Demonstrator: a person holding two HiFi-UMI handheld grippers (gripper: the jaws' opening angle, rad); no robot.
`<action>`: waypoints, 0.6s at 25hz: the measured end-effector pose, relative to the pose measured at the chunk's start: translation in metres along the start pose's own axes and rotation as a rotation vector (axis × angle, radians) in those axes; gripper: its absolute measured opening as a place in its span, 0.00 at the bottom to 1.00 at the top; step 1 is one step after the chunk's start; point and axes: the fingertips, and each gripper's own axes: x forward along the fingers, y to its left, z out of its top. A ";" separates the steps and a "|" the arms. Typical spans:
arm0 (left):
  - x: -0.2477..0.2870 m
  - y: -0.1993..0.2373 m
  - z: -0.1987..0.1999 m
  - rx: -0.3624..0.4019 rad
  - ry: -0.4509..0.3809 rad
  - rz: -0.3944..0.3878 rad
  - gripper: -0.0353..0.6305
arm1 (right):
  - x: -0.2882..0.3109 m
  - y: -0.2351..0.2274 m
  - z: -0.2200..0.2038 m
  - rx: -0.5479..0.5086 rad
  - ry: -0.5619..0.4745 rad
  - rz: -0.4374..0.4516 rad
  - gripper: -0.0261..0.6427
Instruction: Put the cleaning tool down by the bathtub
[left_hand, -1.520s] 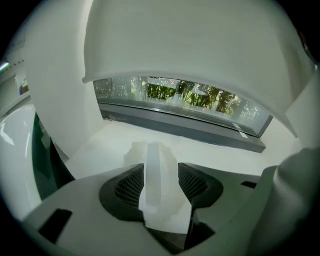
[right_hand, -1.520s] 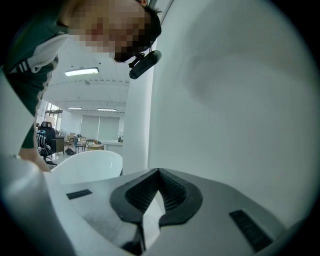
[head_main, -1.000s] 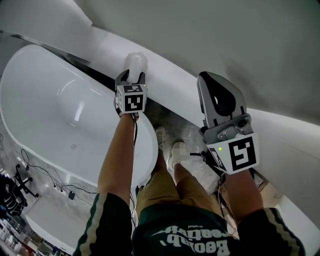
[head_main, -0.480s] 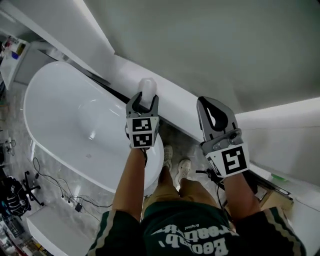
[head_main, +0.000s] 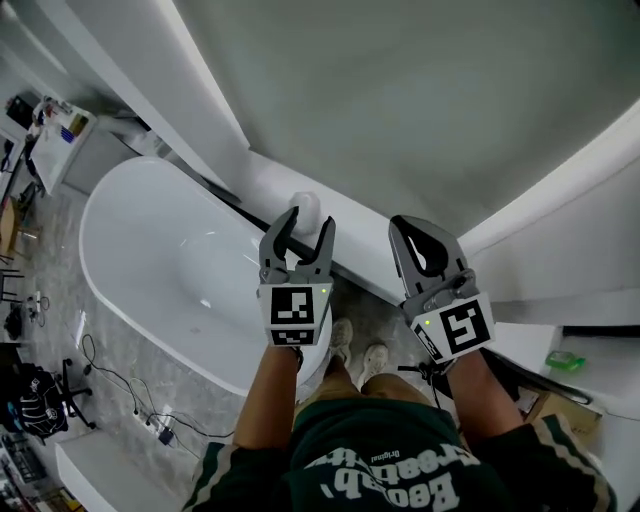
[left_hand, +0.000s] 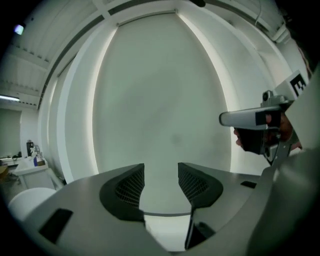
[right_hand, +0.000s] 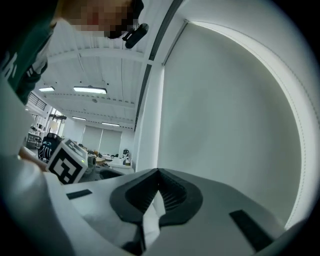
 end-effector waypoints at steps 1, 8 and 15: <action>-0.008 -0.008 0.013 0.007 -0.025 -0.010 0.38 | -0.004 0.002 0.007 -0.007 -0.009 0.009 0.06; -0.058 -0.058 0.092 0.080 -0.216 -0.023 0.38 | -0.050 0.014 0.051 -0.001 -0.095 0.055 0.06; -0.115 -0.098 0.140 0.150 -0.322 -0.015 0.32 | -0.099 0.021 0.083 -0.036 -0.171 0.069 0.06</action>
